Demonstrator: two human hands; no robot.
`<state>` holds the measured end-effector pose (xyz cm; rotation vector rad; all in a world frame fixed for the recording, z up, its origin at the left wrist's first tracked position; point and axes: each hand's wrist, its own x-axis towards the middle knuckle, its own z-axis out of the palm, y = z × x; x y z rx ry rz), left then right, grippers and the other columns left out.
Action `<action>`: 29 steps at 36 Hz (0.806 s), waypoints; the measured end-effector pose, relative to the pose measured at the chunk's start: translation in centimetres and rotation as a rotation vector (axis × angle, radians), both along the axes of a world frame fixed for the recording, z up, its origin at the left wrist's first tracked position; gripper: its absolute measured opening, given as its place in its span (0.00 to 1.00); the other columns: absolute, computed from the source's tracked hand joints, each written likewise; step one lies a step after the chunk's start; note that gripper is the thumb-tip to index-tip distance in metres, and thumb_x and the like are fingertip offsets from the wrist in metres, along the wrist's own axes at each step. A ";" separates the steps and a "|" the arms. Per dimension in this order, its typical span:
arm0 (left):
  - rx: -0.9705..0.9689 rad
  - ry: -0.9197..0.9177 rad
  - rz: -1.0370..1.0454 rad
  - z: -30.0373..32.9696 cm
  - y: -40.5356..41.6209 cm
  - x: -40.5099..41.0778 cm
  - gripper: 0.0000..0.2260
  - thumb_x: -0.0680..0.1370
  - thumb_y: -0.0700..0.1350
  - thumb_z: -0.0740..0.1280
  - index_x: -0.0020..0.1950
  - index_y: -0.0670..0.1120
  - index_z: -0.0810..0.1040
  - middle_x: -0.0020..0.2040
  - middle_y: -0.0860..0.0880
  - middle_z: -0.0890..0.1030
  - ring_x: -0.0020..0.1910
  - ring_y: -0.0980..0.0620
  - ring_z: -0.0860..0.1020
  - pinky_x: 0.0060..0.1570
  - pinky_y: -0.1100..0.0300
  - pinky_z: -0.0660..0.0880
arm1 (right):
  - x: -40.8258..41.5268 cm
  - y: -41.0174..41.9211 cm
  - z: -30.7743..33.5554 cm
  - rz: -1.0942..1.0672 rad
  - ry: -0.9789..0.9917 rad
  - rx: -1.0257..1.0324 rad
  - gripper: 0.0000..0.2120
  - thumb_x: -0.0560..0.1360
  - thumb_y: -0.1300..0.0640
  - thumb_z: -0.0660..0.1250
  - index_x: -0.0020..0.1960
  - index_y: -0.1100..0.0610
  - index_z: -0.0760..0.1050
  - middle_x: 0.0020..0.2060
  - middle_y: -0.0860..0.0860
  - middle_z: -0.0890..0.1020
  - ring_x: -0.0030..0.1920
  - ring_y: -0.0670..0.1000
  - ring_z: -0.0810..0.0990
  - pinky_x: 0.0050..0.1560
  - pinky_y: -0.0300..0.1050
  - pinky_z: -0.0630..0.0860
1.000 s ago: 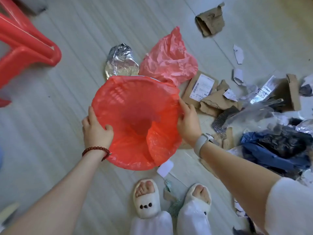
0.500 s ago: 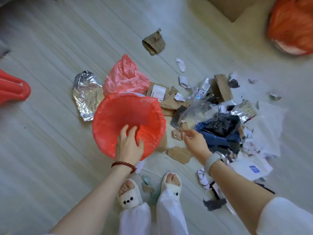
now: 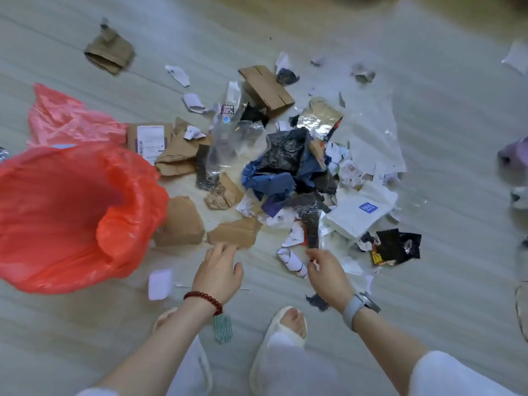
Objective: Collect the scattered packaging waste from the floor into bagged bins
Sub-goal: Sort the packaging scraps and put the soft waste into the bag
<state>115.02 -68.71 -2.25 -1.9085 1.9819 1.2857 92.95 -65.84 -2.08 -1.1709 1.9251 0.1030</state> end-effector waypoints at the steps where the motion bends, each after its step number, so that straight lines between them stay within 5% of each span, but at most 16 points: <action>1: -0.007 -0.019 -0.047 -2.0 0.0 -0.7 0.16 0.78 0.44 0.59 0.66 0.45 0.68 0.62 0.46 0.69 0.63 0.46 0.68 0.57 0.54 0.70 | -1.0 0.1 -2.0 0.062 0.014 -0.018 0.18 0.76 0.63 0.57 0.65 0.60 0.70 0.61 0.58 0.73 0.61 0.56 0.71 0.59 0.46 0.69; 5: -0.121 -0.052 -0.243 -9.7 -1.5 -3.6 0.21 0.77 0.45 0.61 0.70 0.46 0.64 0.66 0.44 0.67 0.64 0.43 0.65 0.59 0.51 0.69 | -3.9 -1.0 -9.2 0.322 0.067 -0.112 0.27 0.75 0.64 0.58 0.73 0.57 0.58 0.72 0.56 0.58 0.71 0.57 0.59 0.62 0.50 0.69; 9: -0.237 -0.179 -0.488 -15.8 -3.6 -6.7 0.29 0.77 0.52 0.61 0.74 0.53 0.52 0.75 0.46 0.53 0.74 0.42 0.50 0.69 0.45 0.58 | -5.7 -3.2 -15.2 0.628 0.241 -0.174 0.34 0.76 0.64 0.58 0.76 0.54 0.45 0.75 0.56 0.41 0.75 0.58 0.41 0.74 0.55 0.52; 12: -0.318 -0.236 -0.642 -19.5 -5.1 -9.2 0.31 0.77 0.57 0.59 0.75 0.56 0.46 0.77 0.48 0.44 0.75 0.44 0.43 0.70 0.44 0.51 | -6.6 -4.9 -18.9 0.706 0.360 -0.195 0.37 0.77 0.62 0.58 0.76 0.52 0.37 0.74 0.56 0.35 0.74 0.59 0.36 0.73 0.57 0.45; 14: -0.357 -0.256 -0.703 -21.6 -5.8 -10.3 0.32 0.76 0.58 0.60 0.75 0.56 0.47 0.77 0.49 0.44 0.75 0.44 0.43 0.69 0.43 0.51 | -7.1 -5.5 -20.9 0.681 0.394 -0.214 0.37 0.77 0.61 0.57 0.75 0.51 0.35 0.75 0.56 0.37 0.75 0.60 0.40 0.73 0.57 0.49; 17: -0.396 -0.278 -0.756 -24.3 -6.5 -10.7 0.27 0.73 0.56 0.66 0.70 0.54 0.62 0.75 0.46 0.56 0.73 0.43 0.55 0.64 0.44 0.62 | -7.8 -5.7 -22.9 0.692 0.479 -0.278 0.34 0.76 0.60 0.56 0.76 0.53 0.41 0.72 0.59 0.57 0.69 0.60 0.61 0.64 0.53 0.63; 20: -0.537 -0.211 -0.741 -25.3 -6.8 -10.4 0.15 0.61 0.47 0.77 0.45 0.50 0.79 0.52 0.45 0.79 0.50 0.42 0.77 0.42 0.49 0.76 | -7.9 -5.0 -23.4 0.701 0.484 -0.319 0.28 0.77 0.61 0.54 0.75 0.55 0.50 0.64 0.57 0.67 0.61 0.59 0.68 0.56 0.51 0.65; 25: -0.524 0.094 -0.728 -24.3 -7.3 -9.1 0.12 0.63 0.38 0.70 0.33 0.47 0.67 0.32 0.47 0.74 0.33 0.46 0.76 0.27 0.59 0.70 | -7.9 -3.2 -22.7 0.416 0.361 -0.406 0.21 0.75 0.65 0.56 0.67 0.56 0.68 0.51 0.55 0.74 0.53 0.57 0.72 0.48 0.51 0.72; 27: -0.462 0.177 -0.601 -23.4 -7.2 -8.5 0.11 0.69 0.37 0.62 0.36 0.49 0.61 0.31 0.48 0.68 0.29 0.48 0.70 0.26 0.57 0.65 | -7.6 -2.3 -21.9 0.209 0.274 -0.514 0.18 0.75 0.63 0.59 0.65 0.56 0.71 0.49 0.56 0.75 0.51 0.57 0.73 0.48 0.52 0.73; 29: -0.414 0.193 -0.504 -22.5 -7.1 -7.9 0.08 0.74 0.36 0.58 0.39 0.48 0.63 0.35 0.48 0.68 0.32 0.46 0.71 0.30 0.51 0.70 | -7.3 -1.6 -21.3 0.081 0.197 -0.595 0.16 0.74 0.63 0.61 0.61 0.59 0.74 0.49 0.57 0.76 0.51 0.57 0.73 0.49 0.48 0.71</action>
